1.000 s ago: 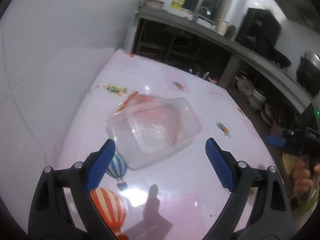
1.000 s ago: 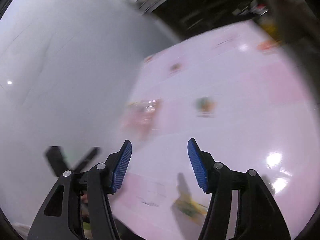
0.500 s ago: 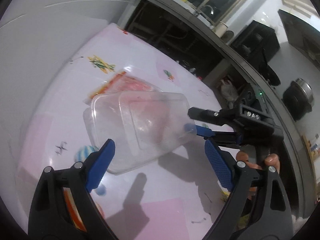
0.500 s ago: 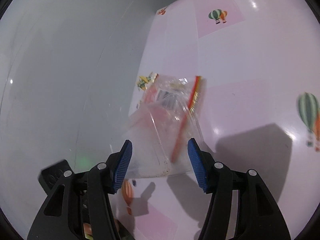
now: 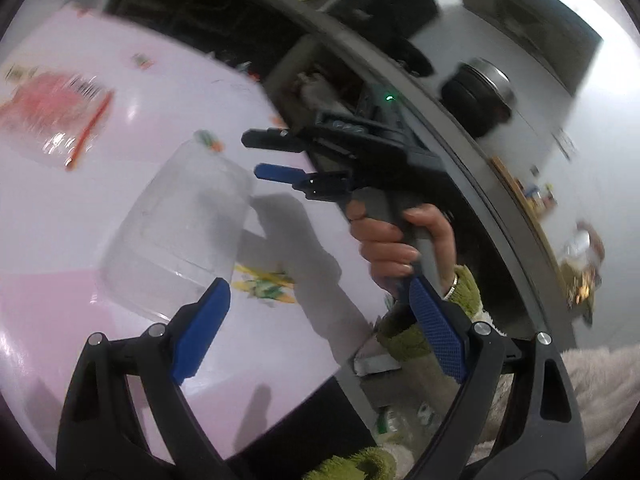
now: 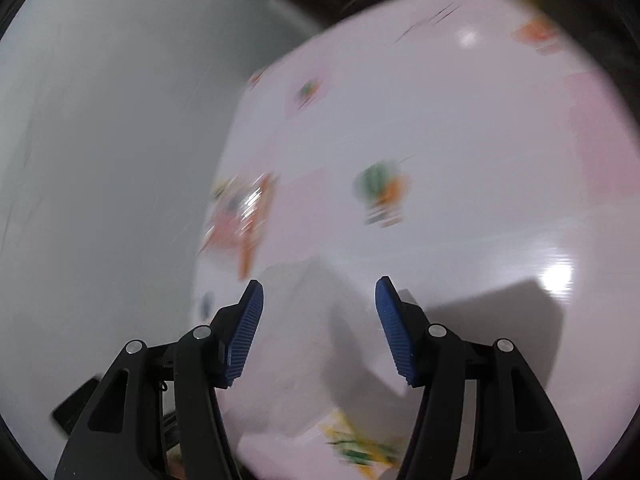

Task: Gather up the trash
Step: 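Close the right tool on the rim of the clear plastic box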

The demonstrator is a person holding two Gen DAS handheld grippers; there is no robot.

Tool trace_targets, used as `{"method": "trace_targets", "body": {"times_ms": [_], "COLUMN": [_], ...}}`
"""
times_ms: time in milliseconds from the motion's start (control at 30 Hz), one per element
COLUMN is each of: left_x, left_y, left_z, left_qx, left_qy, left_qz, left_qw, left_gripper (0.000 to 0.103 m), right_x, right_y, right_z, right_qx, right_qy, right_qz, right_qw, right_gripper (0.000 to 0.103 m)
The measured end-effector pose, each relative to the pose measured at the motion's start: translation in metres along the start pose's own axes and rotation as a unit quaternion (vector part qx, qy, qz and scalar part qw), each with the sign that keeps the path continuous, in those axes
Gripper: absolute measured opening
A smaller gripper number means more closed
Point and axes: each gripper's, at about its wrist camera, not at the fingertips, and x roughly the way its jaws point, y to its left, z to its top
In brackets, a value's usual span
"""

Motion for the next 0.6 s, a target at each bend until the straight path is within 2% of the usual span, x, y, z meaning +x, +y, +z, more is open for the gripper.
{"method": "trace_targets", "body": {"times_ms": [100, 167, 233, 267, 333, 400, 500, 600], "left_x": [-0.016, -0.026, -0.034, -0.033, -0.02, -0.004, 0.012, 0.029], "left_y": [-0.009, -0.004, 0.007, 0.017, 0.038, 0.058, 0.07, 0.062], "left_z": [0.002, 0.007, 0.013, 0.018, 0.027, 0.03, 0.026, 0.02], "left_qx": [0.03, 0.029, 0.024, 0.015, -0.014, -0.051, -0.085, -0.082], "left_qy": [-0.039, -0.066, -0.094, -0.1, -0.081, -0.061, -0.039, -0.013], "left_qz": [0.002, 0.008, 0.03, 0.053, 0.083, 0.088, 0.063, 0.029], "left_qw": [0.9988, 0.9974, 0.9948, 0.9934, 0.9932, 0.993, 0.9936, 0.9961], "left_gripper": [0.086, 0.087, 0.088, 0.088, 0.088, 0.088, 0.088, 0.088], "right_x": [-0.031, -0.04, -0.045, -0.044, -0.034, -0.019, -0.005, 0.001], "right_y": [-0.03, -0.04, -0.054, -0.059, -0.056, -0.05, -0.039, -0.032], "right_z": [-0.011, -0.023, -0.038, -0.044, -0.054, -0.06, -0.063, -0.065], "right_qx": [0.048, 0.074, 0.102, 0.112, 0.131, 0.133, 0.128, 0.12], "right_qy": [-0.041, -0.049, -0.045, -0.04, -0.025, -0.014, -0.003, 0.012], "right_qz": [0.019, 0.044, 0.068, 0.08, 0.1, 0.107, 0.103, 0.096], "right_qw": [0.998, 0.995, 0.991, 0.99, 0.986, 0.985, 0.986, 0.988], "right_gripper": [0.059, 0.06, 0.06, 0.06, 0.06, 0.06, 0.06, 0.063]}}
